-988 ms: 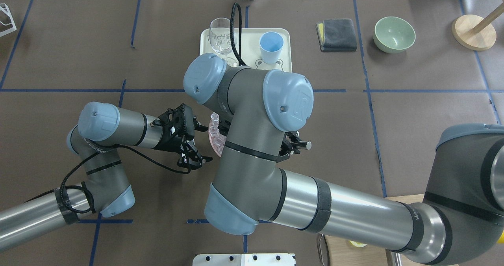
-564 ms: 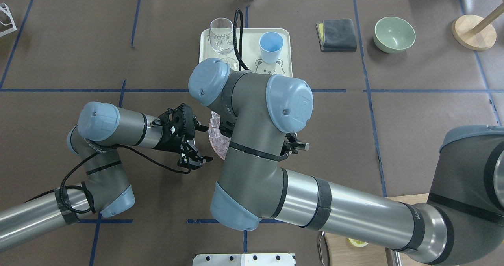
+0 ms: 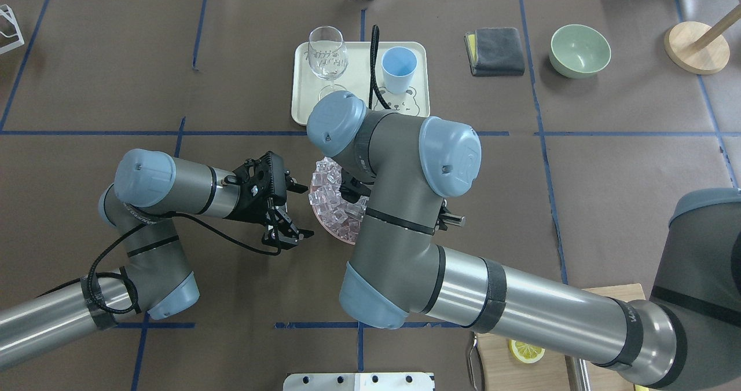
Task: Put ice in cup with scoop
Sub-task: 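Push the scoop through the ice to fill it with the right gripper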
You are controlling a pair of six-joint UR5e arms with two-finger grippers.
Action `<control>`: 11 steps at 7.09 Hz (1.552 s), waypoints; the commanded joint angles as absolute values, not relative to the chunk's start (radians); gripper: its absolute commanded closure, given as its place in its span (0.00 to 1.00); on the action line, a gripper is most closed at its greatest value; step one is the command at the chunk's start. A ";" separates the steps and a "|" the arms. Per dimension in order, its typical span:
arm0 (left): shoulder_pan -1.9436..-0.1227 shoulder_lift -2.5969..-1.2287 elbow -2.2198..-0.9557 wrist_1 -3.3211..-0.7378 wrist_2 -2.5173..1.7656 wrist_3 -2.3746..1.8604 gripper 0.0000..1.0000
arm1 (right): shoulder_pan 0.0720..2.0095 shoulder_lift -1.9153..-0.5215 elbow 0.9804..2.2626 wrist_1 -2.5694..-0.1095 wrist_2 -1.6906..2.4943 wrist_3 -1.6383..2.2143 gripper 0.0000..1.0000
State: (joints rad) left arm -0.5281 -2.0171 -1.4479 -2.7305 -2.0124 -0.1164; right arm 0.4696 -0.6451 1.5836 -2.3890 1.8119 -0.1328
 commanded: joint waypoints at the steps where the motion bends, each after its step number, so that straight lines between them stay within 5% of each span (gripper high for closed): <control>1: -0.528 -2.017 -1.451 -2.730 -2.013 -0.117 0.00 | 0.501 -0.666 1.586 -2.359 1.861 -0.141 1.00; 11: -0.531 -2.017 -1.468 -2.730 -2.020 -0.115 0.00 | 0.526 -0.830 1.738 -2.178 1.975 -0.124 1.00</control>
